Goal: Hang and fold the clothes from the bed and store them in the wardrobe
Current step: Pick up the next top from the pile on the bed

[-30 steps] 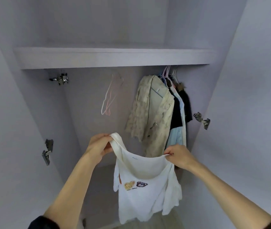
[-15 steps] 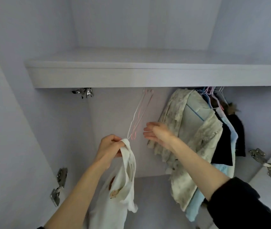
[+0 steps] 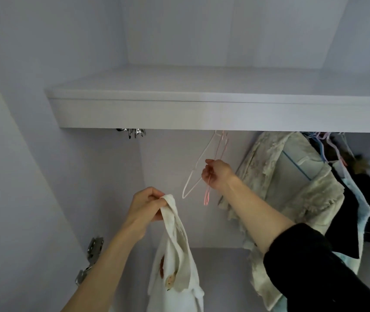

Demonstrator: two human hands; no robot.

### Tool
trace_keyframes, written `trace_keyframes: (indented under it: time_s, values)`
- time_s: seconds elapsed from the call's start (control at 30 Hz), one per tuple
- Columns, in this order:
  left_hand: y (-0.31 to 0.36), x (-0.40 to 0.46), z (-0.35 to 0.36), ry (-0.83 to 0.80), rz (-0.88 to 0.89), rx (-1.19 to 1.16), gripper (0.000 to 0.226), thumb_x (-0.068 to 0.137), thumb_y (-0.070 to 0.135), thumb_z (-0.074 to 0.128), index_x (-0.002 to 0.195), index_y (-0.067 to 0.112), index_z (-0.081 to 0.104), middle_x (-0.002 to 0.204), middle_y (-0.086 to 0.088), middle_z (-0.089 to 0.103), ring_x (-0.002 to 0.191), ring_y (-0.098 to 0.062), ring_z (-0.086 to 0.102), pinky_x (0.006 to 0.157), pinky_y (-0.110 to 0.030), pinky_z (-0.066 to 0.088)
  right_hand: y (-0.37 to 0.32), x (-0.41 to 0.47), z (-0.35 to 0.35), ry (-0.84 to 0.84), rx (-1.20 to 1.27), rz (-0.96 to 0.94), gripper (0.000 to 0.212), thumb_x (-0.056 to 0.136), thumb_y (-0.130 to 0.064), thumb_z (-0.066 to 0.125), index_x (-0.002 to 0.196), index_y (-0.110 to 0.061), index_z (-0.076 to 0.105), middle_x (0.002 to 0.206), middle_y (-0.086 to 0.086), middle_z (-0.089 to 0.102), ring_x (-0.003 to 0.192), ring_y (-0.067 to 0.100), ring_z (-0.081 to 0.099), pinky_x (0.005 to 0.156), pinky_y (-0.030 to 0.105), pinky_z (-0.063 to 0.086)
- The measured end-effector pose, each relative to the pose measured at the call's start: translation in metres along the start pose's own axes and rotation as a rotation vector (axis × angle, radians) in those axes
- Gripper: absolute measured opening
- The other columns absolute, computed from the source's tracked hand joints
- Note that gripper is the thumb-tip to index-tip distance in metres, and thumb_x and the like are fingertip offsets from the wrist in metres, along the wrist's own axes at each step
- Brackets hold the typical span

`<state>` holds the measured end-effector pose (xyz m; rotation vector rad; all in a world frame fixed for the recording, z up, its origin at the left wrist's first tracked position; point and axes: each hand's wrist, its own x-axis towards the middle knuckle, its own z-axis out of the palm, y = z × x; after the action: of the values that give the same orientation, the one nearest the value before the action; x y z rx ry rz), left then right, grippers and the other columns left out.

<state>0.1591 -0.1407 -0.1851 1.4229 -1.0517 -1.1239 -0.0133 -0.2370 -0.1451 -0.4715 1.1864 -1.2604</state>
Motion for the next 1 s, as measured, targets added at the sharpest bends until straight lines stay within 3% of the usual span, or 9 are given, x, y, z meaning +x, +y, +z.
trace_keyframes:
  time_s: [0.07,0.2,0.27,0.4,0.53,0.63,0.77,0.87,1.0]
  values:
    - [0.002,-0.003,0.005,0.03,-0.002,0.001,0.018,0.083,-0.006,0.058,0.069,0.006,0.057,0.055,-0.003,0.063,0.05,-0.012,0.063,0.045,-0.022,0.05,-0.006,0.003,-0.004,0.084,-0.154,-0.086,0.021,0.094,0.0,0.036,0.086,-0.006,0.054,0.061,0.005,0.037,0.038,0.011,0.031,0.034,0.015,0.024]
    - [0.008,-0.014,0.017,0.082,0.007,0.041,0.013,0.081,-0.004,0.058,0.07,0.004,0.058,0.066,-0.01,0.062,0.057,-0.018,0.062,0.045,-0.021,0.049,-0.02,0.009,-0.026,0.307,-0.381,-0.373,0.025,0.089,-0.009,0.049,0.107,-0.005,0.066,0.092,0.014,0.064,0.072,0.022,0.05,0.066,0.035,0.05]
    - [0.01,-0.023,0.025,0.088,0.002,0.041,0.015,0.081,-0.004,0.057,0.068,0.004,0.056,0.067,-0.011,0.061,0.058,-0.019,0.061,0.044,-0.02,0.049,-0.027,0.008,-0.042,0.354,-0.432,-0.444,0.025,0.089,-0.011,0.049,0.105,-0.004,0.067,0.104,0.014,0.066,0.084,0.022,0.053,0.077,0.032,0.048]
    - [0.005,-0.044,0.049,0.089,-0.044,0.029,0.015,0.082,-0.001,0.056,0.069,0.005,0.053,0.072,-0.013,0.06,0.068,-0.025,0.059,0.055,-0.027,0.049,-0.032,0.007,-0.085,0.381,-0.513,-0.463,0.033,0.093,-0.025,0.049,0.101,0.001,0.067,0.099,0.018,0.067,0.085,0.027,0.06,0.07,0.031,0.045]
    - [-0.01,-0.07,0.081,0.127,-0.12,0.044,0.01,0.085,0.006,0.054,0.075,0.006,0.057,0.078,-0.014,0.061,0.074,-0.028,0.058,0.071,-0.037,0.051,-0.02,-0.008,-0.162,0.336,-0.507,-0.335,0.038,0.09,-0.036,0.057,0.064,-0.01,0.053,0.065,0.007,0.051,0.055,0.021,0.044,0.05,0.027,0.033]
    - [-0.021,-0.092,0.102,0.123,-0.165,0.079,0.014,0.086,0.009,0.054,0.077,0.001,0.061,0.077,-0.016,0.064,0.075,-0.03,0.062,0.077,-0.041,0.054,-0.004,-0.036,-0.224,0.318,-0.529,-0.293,0.043,0.089,-0.036,0.059,0.057,-0.011,0.045,0.058,0.005,0.045,0.051,0.019,0.039,0.049,0.029,0.03]
    - [-0.027,-0.115,0.126,0.143,-0.193,0.079,0.015,0.087,0.009,0.052,0.076,0.0,0.059,0.073,-0.015,0.062,0.072,-0.03,0.061,0.073,-0.039,0.054,0.027,-0.092,-0.3,0.187,-0.459,-0.389,0.049,0.088,-0.037,0.062,0.057,-0.015,0.032,0.053,-0.001,0.033,0.051,0.014,0.031,0.053,0.025,0.03]
    - [-0.023,-0.124,0.138,0.144,-0.217,0.047,0.015,0.086,0.007,0.054,0.072,0.001,0.058,0.068,-0.013,0.061,0.065,-0.026,0.06,0.059,-0.03,0.052,0.036,-0.117,-0.331,0.094,-0.453,-0.396,0.04,0.086,-0.039,0.063,0.065,-0.012,0.043,0.058,0.0,0.043,0.059,0.012,0.044,0.065,0.022,0.042]
    - [-0.031,-0.13,0.147,0.135,-0.26,0.124,0.015,0.083,0.005,0.059,0.068,0.002,0.058,0.064,-0.012,0.059,0.059,-0.024,0.058,0.06,-0.029,0.049,0.036,-0.125,-0.343,0.236,-0.377,-0.373,0.033,0.095,-0.039,0.051,0.074,-0.014,0.054,0.055,-0.005,0.038,0.052,0.011,0.036,0.056,0.024,0.038]
